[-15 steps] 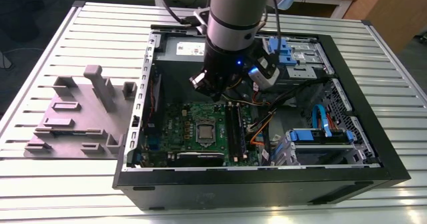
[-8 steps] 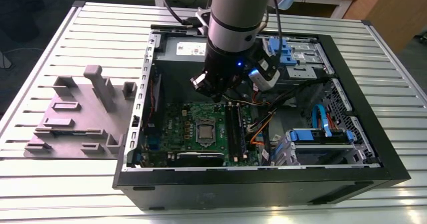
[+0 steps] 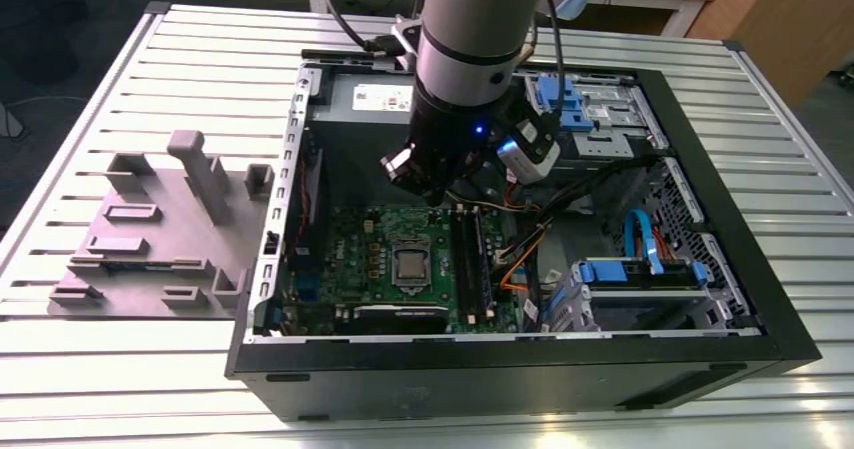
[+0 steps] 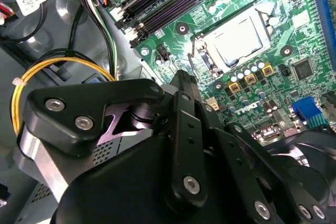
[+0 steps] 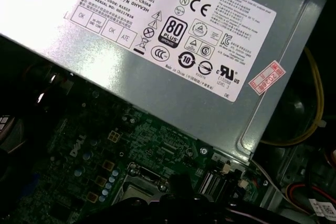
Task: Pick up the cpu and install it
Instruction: 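Install the first cpu locking lever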
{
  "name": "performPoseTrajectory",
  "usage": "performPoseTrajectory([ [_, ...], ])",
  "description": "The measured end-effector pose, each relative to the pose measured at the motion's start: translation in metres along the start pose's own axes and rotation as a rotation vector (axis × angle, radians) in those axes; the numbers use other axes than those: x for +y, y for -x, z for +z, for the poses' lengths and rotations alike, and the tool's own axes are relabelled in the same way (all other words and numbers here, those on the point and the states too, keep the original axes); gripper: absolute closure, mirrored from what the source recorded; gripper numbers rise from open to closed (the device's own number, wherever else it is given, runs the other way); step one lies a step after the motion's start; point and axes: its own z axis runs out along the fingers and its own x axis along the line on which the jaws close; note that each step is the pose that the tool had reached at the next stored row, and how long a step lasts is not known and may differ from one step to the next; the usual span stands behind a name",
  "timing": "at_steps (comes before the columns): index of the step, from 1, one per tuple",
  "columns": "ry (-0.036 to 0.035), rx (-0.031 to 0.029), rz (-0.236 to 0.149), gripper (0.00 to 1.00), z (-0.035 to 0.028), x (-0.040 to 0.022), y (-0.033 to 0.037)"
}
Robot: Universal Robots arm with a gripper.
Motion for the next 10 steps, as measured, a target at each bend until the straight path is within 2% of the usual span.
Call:
performPoseTrajectory([
  [10, 0.0004, 0.0007, 0.003, 0.90, 0.0000, -0.0049, 0.0013],
])
